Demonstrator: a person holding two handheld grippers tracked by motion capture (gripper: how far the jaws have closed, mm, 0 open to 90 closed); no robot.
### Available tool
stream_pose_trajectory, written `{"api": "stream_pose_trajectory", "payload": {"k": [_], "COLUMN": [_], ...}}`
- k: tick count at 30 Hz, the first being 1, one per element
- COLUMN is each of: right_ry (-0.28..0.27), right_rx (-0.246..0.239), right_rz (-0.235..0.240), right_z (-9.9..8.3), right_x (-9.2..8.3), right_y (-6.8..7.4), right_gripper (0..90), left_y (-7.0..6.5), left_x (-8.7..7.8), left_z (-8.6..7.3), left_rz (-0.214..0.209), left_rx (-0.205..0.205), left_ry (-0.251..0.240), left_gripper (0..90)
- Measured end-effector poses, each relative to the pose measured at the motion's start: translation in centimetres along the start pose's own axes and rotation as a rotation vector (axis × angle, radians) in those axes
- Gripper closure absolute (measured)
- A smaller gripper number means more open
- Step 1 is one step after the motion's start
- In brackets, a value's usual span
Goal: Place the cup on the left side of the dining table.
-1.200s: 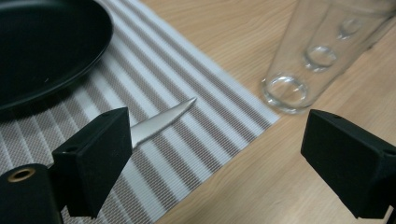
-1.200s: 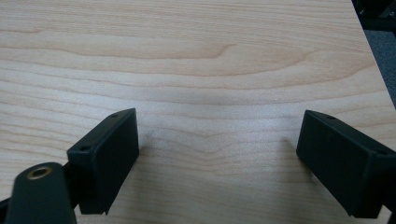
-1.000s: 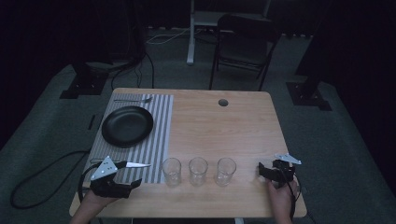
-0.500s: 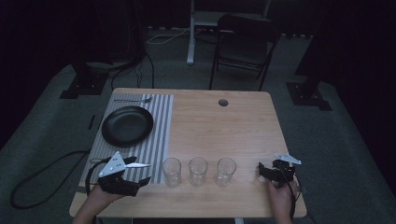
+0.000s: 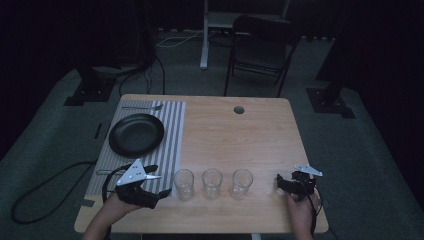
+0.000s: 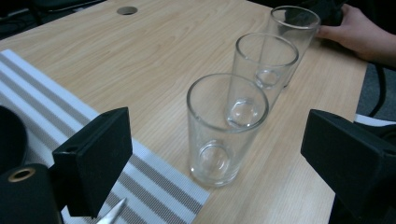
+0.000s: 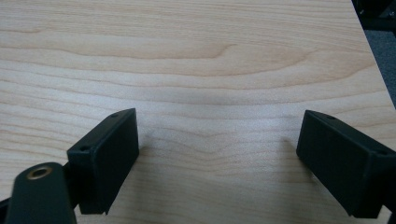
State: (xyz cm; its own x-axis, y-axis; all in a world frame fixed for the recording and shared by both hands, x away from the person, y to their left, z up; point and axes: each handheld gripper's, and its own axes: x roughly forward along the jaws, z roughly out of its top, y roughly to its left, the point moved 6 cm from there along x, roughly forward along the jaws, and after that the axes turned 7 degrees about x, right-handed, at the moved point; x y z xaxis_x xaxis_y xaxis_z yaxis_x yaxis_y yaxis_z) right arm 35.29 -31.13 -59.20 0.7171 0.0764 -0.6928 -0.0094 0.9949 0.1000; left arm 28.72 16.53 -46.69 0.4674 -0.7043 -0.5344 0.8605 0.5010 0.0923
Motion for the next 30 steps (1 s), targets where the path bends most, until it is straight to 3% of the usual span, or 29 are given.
{"api": "stream_pose_trajectory", "payload": {"k": [6, 20, 24, 30], "right_ry": [-0.001, -0.001, -0.001, -0.001], "right_rx": [-0.001, -0.001, 0.000, 0.000], "right_rz": [0.000, 0.000, 0.000, 0.000], "right_z": [0.0, 0.0, 0.0, 0.0], "right_x": [0.0, 0.0, 0.0, 0.0], "right_y": [0.0, 0.0, 0.0, 0.0], "right_gripper": [12.5, 12.5, 12.4, 12.5], "left_y": [-0.6, -1.2, -1.4, -1.5], "left_x": [1.4, 3.3, 4.0, 4.9], "left_z": [0.8, 2.8, 3.4, 4.0], "left_rz": [-0.034, -0.096, -0.098, -0.102], "left_rx": [0.051, 0.080, 0.094, 0.108], "left_ry": [0.043, 0.054, 0.061, 0.082], "left_gripper": [9.3, 9.4, 14.4, 14.3]}}
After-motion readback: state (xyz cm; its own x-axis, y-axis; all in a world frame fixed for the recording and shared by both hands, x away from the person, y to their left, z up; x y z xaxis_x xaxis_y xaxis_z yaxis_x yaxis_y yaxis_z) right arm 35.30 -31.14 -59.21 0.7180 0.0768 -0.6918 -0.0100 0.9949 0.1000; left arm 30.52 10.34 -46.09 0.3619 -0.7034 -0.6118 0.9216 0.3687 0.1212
